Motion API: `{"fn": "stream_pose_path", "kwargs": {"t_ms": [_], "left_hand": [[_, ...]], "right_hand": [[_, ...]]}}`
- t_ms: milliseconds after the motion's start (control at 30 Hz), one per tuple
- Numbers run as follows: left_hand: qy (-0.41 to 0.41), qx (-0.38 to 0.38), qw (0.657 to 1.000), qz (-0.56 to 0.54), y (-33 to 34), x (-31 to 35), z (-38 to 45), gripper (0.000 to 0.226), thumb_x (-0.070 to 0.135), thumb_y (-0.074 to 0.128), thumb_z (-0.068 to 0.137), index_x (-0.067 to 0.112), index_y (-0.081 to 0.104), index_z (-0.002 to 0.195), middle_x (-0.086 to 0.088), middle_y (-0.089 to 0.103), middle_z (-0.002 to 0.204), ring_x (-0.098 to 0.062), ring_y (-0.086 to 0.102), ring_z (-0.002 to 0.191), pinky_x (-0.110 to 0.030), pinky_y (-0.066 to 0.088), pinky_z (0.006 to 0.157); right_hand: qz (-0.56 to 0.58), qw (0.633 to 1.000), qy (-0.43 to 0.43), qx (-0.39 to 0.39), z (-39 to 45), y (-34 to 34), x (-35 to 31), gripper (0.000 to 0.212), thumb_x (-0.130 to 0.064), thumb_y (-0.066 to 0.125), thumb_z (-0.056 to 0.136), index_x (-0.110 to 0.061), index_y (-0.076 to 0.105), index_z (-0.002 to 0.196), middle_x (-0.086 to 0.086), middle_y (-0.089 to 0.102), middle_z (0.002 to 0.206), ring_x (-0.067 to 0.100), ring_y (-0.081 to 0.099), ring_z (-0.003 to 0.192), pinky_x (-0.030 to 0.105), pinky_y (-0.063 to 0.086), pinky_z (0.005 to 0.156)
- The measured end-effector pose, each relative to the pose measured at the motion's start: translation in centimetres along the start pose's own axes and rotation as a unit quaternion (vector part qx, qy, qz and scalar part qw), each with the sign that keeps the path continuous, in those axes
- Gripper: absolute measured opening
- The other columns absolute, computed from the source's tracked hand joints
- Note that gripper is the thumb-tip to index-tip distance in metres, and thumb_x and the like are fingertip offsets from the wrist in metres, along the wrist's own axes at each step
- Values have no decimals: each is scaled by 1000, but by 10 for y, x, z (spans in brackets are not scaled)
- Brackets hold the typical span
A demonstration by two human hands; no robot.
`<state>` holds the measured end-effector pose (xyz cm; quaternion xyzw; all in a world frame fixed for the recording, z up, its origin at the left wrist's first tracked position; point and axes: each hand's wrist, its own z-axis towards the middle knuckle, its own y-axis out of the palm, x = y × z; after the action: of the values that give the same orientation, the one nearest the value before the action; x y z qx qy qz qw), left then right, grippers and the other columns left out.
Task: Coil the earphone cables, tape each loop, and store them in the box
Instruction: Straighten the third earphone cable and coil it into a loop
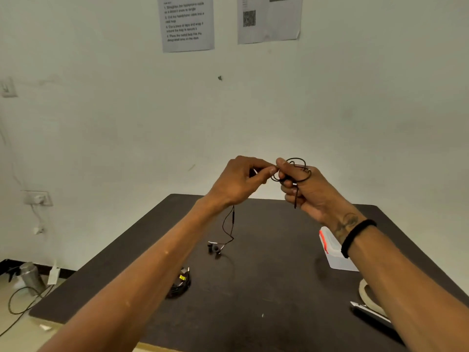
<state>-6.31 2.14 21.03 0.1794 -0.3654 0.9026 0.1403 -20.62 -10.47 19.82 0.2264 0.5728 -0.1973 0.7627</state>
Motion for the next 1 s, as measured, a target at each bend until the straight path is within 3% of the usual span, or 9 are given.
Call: {"fn": "stream_pose_path", "kwargs": {"t_ms": [133,233,400,567,667,800,900,1000], "left_hand": [[-40,-50,996,-56,-10,-9,-14,26,39,57,106,30,75,122,9,69,78,-4,58,69,-17,42,65],[-99,-68,985,-125,-13,-30,-33,25,34,54,107,24,75,118,8,58,71,-4,51,66,-17,40,63],[-174,-116,970,-123,-19,-70,-62,27,37,55,106,23,78,108,14,49,64,-4,42,61,-19,34,59],[-173,-199,962,-66,-21,-97,-69,30,48,58,102,26,78,96,-3,46,71,-21,38,65,-32,35,61],[-184,-240,953,-33,-21,-109,-73,28,45,57,104,29,77,93,1,52,74,-16,43,66,-30,39,64],[-201,-214,955,-38,-26,-125,-84,23,41,64,101,22,77,102,7,62,74,-2,52,63,-16,42,61],[-192,-212,957,46,-27,-139,-91,20,44,68,98,26,77,96,8,69,76,-2,59,65,-21,48,63],[-166,-198,961,97,-23,-148,-93,17,32,69,99,20,80,101,5,73,91,-6,65,86,-27,51,78]], "right_hand": [[83,995,-25,51,-1,-12,-8,33,-42,70,97,-18,64,77,-5,45,62,9,31,53,21,28,47],[150,982,-29,106,0,-28,-6,32,-42,67,99,-20,62,76,-8,45,60,7,31,50,20,26,47],[170,972,-22,163,3,-49,7,33,-40,64,102,-18,60,77,-8,44,59,5,30,44,18,25,39],[176,966,-9,187,9,-53,22,34,-41,64,102,-18,60,78,-9,44,55,4,29,41,19,22,39],[194,960,-8,201,14,-55,25,34,-41,61,104,-18,58,78,-9,43,53,4,29,40,19,23,38],[192,955,-3,225,15,-68,28,33,-41,60,104,-19,57,79,-9,43,54,5,30,39,19,23,38],[174,957,2,234,14,-74,36,33,-42,61,104,-20,58,79,-9,44,54,5,30,40,19,23,38],[176,954,7,242,11,-71,39,34,-42,61,104,-21,58,78,-9,45,55,5,30,42,20,23,39]]}}
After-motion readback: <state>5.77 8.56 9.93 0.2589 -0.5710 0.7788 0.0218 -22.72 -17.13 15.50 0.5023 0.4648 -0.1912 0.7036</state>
